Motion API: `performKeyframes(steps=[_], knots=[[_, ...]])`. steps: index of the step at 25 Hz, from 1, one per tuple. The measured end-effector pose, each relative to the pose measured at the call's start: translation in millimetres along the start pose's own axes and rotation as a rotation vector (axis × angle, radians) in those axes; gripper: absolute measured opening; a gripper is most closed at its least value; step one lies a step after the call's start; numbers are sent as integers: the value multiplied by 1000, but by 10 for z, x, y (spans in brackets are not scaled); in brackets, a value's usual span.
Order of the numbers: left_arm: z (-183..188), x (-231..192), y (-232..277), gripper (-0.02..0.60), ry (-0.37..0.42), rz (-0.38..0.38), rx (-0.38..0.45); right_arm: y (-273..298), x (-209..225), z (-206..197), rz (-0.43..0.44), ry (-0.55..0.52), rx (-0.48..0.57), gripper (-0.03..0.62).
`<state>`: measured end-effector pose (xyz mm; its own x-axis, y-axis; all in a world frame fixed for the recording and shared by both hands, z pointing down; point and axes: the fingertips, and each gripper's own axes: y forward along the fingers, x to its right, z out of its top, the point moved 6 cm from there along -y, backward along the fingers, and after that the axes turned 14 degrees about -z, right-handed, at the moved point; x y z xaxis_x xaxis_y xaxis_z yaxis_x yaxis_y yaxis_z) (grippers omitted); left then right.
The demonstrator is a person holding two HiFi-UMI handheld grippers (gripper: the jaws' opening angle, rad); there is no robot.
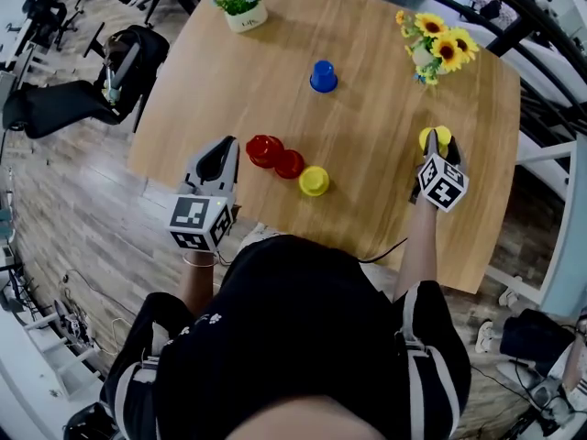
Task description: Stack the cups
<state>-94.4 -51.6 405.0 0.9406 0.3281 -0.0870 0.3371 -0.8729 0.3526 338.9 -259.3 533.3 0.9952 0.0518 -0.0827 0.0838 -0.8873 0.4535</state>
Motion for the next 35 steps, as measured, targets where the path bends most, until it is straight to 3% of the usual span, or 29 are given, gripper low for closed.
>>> performKeyframes(steps=[5,12,29,35], knots=[[-8,5,-25,21,-1,-29,11,-250,-108,117,37,1,44,215],[-55,-65,-92,20,0,-95,24,-780,-507,281,152,1,108,214],[-11,-396,-120,20,30,-271,50,-2044,-1743,350,431,-83,145,214],[-60,-517,-170,21,19,-292,46,-2247,-2151,209,497,-136,113,214]])
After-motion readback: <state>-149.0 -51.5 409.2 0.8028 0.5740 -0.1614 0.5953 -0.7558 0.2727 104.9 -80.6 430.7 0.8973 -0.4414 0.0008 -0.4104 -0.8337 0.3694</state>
